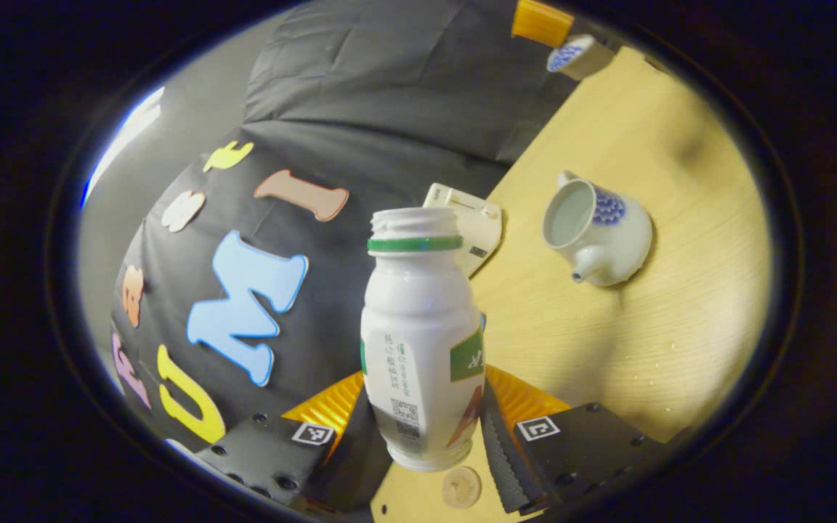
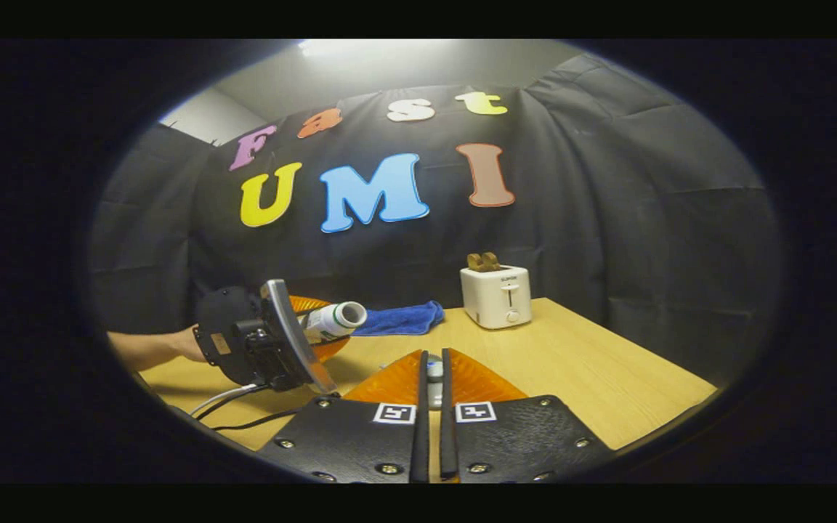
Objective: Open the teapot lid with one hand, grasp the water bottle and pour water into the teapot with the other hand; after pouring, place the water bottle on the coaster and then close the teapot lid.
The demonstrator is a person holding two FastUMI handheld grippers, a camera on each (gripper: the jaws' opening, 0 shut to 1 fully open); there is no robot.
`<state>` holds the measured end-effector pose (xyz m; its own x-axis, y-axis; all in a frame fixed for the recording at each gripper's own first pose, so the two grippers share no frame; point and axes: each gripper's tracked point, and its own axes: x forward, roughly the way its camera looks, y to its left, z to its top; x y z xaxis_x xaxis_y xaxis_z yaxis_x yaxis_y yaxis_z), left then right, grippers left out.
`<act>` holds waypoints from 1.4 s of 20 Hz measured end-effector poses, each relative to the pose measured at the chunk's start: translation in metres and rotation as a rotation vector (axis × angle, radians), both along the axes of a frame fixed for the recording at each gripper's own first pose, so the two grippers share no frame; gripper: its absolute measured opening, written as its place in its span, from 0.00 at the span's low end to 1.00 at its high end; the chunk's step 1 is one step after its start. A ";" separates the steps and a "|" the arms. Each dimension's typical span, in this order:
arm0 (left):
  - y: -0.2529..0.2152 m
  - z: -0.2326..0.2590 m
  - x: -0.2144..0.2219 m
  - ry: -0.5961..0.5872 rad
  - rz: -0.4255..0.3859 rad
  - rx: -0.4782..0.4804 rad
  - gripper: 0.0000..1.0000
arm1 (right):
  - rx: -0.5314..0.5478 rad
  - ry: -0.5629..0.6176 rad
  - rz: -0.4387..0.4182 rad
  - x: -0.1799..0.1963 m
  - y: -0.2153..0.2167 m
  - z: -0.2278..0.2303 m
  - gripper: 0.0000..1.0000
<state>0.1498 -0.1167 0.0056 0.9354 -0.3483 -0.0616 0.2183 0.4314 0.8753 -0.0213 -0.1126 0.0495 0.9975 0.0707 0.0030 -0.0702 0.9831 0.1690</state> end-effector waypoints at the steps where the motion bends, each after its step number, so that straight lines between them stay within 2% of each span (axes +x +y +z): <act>1: 0.005 0.000 -0.001 0.022 0.010 -0.062 0.83 | 0.003 0.001 0.005 0.005 0.001 0.001 0.06; 4: 0.023 0.016 -0.010 0.053 0.034 -0.283 0.83 | 0.035 0.022 0.025 0.028 0.008 -0.009 0.05; 6: 0.035 0.018 -0.016 0.098 0.043 -0.444 0.70 | 0.038 0.034 0.024 0.044 0.011 -0.012 0.06; 10: 0.055 0.037 -0.022 0.145 0.044 -0.678 0.83 | 0.003 0.046 0.019 0.082 0.018 -0.015 0.06; 16: 0.105 0.053 -0.025 0.234 0.055 -0.980 0.82 | -0.051 0.080 0.001 0.115 0.026 -0.027 0.06; 19: 0.143 0.043 -0.012 0.249 0.133 -1.049 0.82 | -0.056 0.090 0.002 0.118 0.029 -0.032 0.06; 21: 0.151 0.037 -0.009 0.274 0.148 -1.080 0.70 | -0.067 0.095 -0.009 0.119 0.029 -0.036 0.06; 22: 0.155 0.036 -0.008 0.276 0.160 -1.086 0.76 | -0.068 0.105 -0.013 0.120 0.027 -0.041 0.06; 23: 0.161 0.035 -0.007 0.274 0.174 -1.084 0.77 | -0.059 0.111 -0.012 0.121 0.027 -0.043 0.06; 24: 0.165 0.035 -0.006 0.268 0.185 -1.084 0.82 | -0.048 0.113 -0.008 0.120 0.028 -0.045 0.06; 25: 0.166 0.035 -0.005 0.269 0.187 -1.086 0.77 | -0.039 0.117 -0.007 0.121 0.027 -0.047 0.06; 28: 0.169 0.034 -0.005 0.272 0.192 -1.096 0.77 | -0.038 0.110 -0.005 0.121 0.028 -0.049 0.06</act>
